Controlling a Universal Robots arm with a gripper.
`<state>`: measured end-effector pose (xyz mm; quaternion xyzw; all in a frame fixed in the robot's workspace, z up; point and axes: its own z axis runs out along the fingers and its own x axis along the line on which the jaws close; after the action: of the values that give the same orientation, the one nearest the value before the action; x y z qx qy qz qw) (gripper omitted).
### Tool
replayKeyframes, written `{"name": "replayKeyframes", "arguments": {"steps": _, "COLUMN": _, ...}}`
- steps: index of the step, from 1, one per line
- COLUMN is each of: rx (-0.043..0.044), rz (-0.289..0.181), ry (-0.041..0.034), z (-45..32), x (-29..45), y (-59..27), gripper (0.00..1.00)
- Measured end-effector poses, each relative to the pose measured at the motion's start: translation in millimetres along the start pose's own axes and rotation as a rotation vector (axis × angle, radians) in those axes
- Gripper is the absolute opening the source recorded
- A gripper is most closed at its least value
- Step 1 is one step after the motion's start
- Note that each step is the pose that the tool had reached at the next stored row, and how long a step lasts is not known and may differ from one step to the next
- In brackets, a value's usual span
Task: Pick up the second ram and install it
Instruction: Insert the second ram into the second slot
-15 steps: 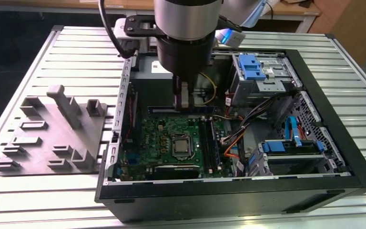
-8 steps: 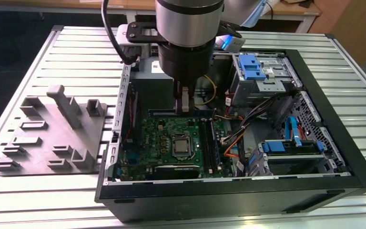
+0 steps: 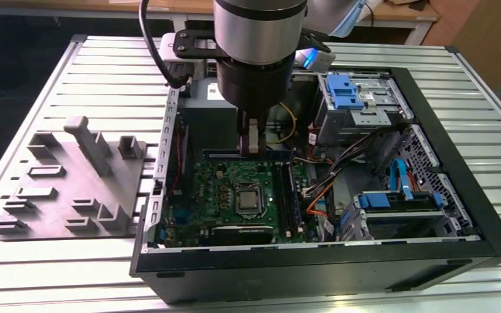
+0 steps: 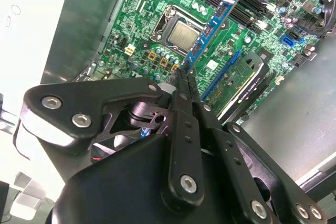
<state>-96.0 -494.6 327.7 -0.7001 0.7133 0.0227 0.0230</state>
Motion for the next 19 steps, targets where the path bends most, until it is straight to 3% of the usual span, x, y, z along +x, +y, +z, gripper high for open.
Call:
{"name": "replayKeyframes", "arguments": {"steps": 8, "rx": -0.0006, "rz": 0.009, "ry": 0.0001, "z": 0.0, "x": 0.0, "y": -0.1, "gripper": 0.11}}
{"name": "replayKeyframes", "arguments": {"steps": 19, "rx": 0.0112, "rz": 0.19, "ry": -0.0001, "z": 0.9, "x": 0.1, "y": 0.0, "gripper": 0.11}}
